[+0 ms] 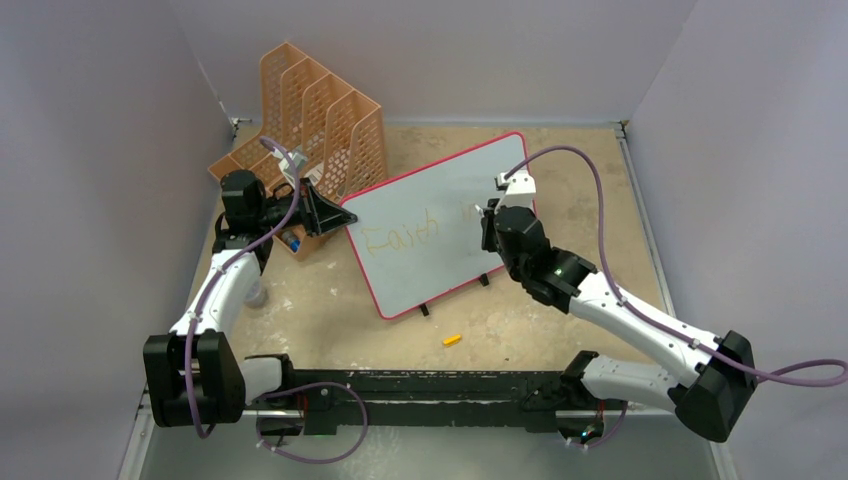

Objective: Write a sentence on the whiteboard

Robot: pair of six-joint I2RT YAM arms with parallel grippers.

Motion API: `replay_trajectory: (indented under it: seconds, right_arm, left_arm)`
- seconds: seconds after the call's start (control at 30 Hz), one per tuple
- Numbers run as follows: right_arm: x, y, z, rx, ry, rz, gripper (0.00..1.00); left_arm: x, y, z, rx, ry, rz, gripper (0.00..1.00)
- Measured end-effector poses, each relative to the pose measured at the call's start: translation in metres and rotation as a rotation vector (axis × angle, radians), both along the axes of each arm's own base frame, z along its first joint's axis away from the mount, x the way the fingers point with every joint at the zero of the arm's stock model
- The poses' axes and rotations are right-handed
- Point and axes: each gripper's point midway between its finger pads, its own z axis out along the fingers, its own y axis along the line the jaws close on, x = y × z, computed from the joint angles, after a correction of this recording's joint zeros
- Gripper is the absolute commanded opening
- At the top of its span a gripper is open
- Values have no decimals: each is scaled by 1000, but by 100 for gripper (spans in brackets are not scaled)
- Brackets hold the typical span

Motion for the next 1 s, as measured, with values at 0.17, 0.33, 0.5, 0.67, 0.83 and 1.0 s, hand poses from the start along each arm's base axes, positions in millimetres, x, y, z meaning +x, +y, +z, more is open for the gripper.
replay_trajectory:
  seconds: [0.17,0.33,0.5,0.67,0.83,1.0]
  right_arm:
    - [4,-8,0,-4,-4,-30,0]
    - [6,-10,0,-5,-2,-37,0]
    - [3,-11,-5,-17,19,-30,0]
    - [-1,-10,-11,-20,47,-18,0]
    - [-6,-11,-18,-29,78,-10,0]
    - [-9,-12,-22,-32,97,-9,0]
  left_arm:
    - [0,0,0,0,0,0,0]
    - [0,0,0,0,0,0,0]
    - [0,0,0,0,0,0,0]
    - [0,0,0,0,0,0,0]
    - [0,0,0,0,0,0,0]
    - [0,0,0,0,0,0,0]
